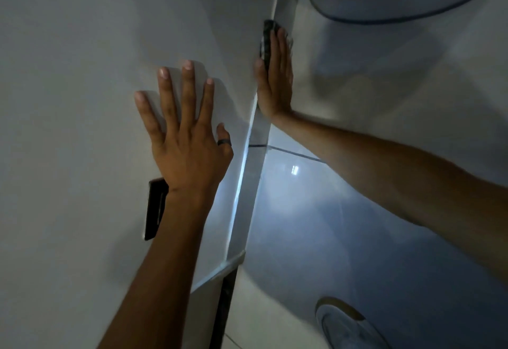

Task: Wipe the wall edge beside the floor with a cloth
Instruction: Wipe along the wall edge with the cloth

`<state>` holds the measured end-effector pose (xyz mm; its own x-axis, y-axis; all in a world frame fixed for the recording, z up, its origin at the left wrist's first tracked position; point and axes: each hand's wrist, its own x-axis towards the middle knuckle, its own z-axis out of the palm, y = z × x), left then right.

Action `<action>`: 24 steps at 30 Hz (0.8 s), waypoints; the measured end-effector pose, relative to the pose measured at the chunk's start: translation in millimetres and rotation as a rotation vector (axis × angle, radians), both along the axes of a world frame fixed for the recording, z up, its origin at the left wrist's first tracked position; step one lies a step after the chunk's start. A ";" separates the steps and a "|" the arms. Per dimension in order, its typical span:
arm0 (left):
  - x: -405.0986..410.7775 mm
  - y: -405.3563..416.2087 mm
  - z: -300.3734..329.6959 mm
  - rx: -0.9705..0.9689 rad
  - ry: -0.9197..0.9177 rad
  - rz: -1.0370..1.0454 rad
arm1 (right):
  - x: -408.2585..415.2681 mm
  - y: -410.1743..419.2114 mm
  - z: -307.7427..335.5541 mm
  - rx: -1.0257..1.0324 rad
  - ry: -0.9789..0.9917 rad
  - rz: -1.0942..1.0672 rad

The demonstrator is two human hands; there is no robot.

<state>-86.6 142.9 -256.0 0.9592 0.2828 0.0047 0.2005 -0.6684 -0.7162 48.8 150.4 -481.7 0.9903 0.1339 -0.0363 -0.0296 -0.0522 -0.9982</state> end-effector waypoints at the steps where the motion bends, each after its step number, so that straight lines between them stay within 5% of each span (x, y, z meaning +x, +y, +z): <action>1: 1.1 1.8 3.3 0.001 0.003 -0.001 | -20.8 -0.2 1.9 -0.011 0.018 0.019; 9: -3.0 5.7 14.0 0.022 0.001 -0.028 | -319.8 -54.6 6.7 -0.040 0.033 0.527; 12: -2.3 6.2 13.2 0.043 0.008 -0.032 | -262.0 -35.2 12.8 0.020 0.101 0.387; 19: -3.0 7.8 11.7 0.029 -0.026 -0.044 | 14.0 1.3 -0.6 -0.017 -0.038 -0.046; 24: 0.7 5.1 11.1 0.001 -0.021 -0.017 | 28.1 -0.1 8.4 -0.001 0.009 -0.056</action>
<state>-85.9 147.9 -244.9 0.9636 0.2663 0.0250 0.2041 -0.6714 -0.7124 76.9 150.2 -473.2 0.9959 0.0782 -0.0454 -0.0414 -0.0517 -0.9978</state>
